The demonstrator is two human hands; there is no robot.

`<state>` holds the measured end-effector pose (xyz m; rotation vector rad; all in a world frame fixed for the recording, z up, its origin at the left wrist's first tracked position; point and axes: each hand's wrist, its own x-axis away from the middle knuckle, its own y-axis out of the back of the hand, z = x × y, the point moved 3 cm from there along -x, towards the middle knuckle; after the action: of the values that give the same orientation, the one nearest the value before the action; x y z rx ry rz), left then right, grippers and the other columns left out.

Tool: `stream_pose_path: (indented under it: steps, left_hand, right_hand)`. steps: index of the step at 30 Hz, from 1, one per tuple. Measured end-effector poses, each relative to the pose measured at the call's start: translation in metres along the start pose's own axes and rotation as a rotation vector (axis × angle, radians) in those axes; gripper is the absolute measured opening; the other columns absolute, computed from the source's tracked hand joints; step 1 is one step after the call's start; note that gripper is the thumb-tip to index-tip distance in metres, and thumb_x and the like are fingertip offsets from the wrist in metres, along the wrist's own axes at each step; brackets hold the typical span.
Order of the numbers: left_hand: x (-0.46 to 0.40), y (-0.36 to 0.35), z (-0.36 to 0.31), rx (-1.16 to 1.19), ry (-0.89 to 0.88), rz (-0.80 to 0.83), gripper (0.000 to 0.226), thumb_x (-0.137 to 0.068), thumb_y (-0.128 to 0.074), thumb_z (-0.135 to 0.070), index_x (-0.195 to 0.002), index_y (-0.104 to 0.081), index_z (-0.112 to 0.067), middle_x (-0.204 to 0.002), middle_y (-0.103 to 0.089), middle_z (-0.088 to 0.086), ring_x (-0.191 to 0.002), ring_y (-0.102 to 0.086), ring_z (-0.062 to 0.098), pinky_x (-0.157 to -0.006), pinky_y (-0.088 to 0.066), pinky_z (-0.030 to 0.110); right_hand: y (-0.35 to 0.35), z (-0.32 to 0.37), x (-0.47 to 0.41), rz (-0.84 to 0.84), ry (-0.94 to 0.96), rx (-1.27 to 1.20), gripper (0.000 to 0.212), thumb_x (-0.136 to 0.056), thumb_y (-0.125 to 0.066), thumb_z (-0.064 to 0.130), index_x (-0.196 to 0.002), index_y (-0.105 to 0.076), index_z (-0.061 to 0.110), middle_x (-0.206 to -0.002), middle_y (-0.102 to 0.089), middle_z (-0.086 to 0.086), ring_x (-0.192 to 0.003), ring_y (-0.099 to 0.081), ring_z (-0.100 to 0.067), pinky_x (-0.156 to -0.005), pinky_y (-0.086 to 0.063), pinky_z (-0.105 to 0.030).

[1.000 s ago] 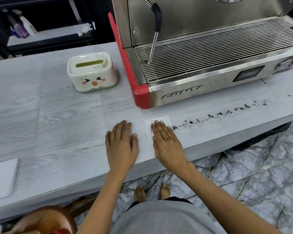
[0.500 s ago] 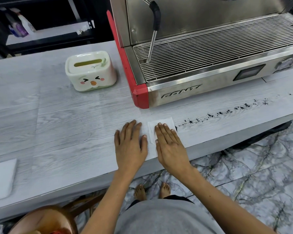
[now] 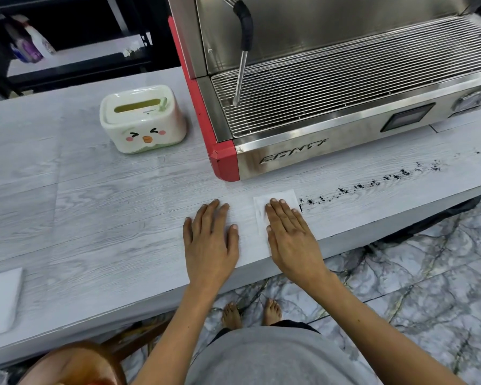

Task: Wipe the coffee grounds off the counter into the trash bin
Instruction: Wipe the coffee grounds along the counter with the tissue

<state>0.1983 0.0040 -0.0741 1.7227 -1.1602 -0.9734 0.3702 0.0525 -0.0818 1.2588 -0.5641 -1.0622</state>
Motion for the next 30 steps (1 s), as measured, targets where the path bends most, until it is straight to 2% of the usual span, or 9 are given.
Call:
stream_pose_path:
  steps: [14, 19, 26, 30]
  left_hand:
    - [-0.003, -0.007, -0.010, -0.032, 0.028, 0.059, 0.055, -0.100, -0.030, -0.045, -0.151, -0.037, -0.023, -0.162, -0.029, 0.000, -0.151, -0.019, 0.021, -0.123, -0.010, 0.049]
    - [-0.002, -0.008, -0.011, -0.045, 0.024, 0.062, 0.056, -0.100, -0.029, -0.045, -0.151, -0.037, -0.022, -0.162, -0.029, 0.001, -0.151, -0.019, 0.022, -0.123, -0.011, 0.050]
    - [-0.002, -0.008, -0.012, -0.058, 0.028, 0.058, 0.057, -0.100, -0.029, -0.045, -0.151, -0.037, -0.022, -0.162, -0.030, 0.001, -0.151, -0.020, 0.023, -0.122, -0.013, 0.051]
    - [-0.003, -0.007, -0.013, -0.043, 0.035, 0.055, 0.057, -0.099, -0.030, -0.046, -0.151, -0.036, -0.023, -0.162, -0.030, 0.001, -0.151, -0.020, 0.022, -0.122, -0.013, 0.051]
  right_hand:
    - [-0.002, 0.001, -0.008, 0.020, -0.044, 0.003, 0.050, -0.101, -0.027, 0.025, -0.145, -0.037, 0.003, -0.153, -0.035, -0.012, -0.144, -0.029, -0.022, -0.118, -0.024, -0.041]
    - [0.001, -0.010, -0.010, 0.015, -0.066, 0.031, 0.051, -0.101, -0.026, 0.026, -0.145, -0.036, 0.003, -0.153, -0.034, -0.012, -0.143, -0.029, -0.022, -0.119, -0.021, -0.038]
    - [0.004, -0.009, 0.004, -0.007, -0.075, 0.031, 0.049, -0.101, -0.029, 0.024, -0.144, -0.038, 0.001, -0.151, -0.036, -0.014, -0.142, -0.032, -0.024, -0.117, -0.028, -0.043]
    - [0.003, -0.012, -0.003, 0.010, -0.059, 0.027, 0.050, -0.102, -0.025, 0.025, -0.145, -0.037, 0.002, -0.152, -0.035, -0.013, -0.143, -0.030, -0.022, -0.118, -0.025, -0.042]
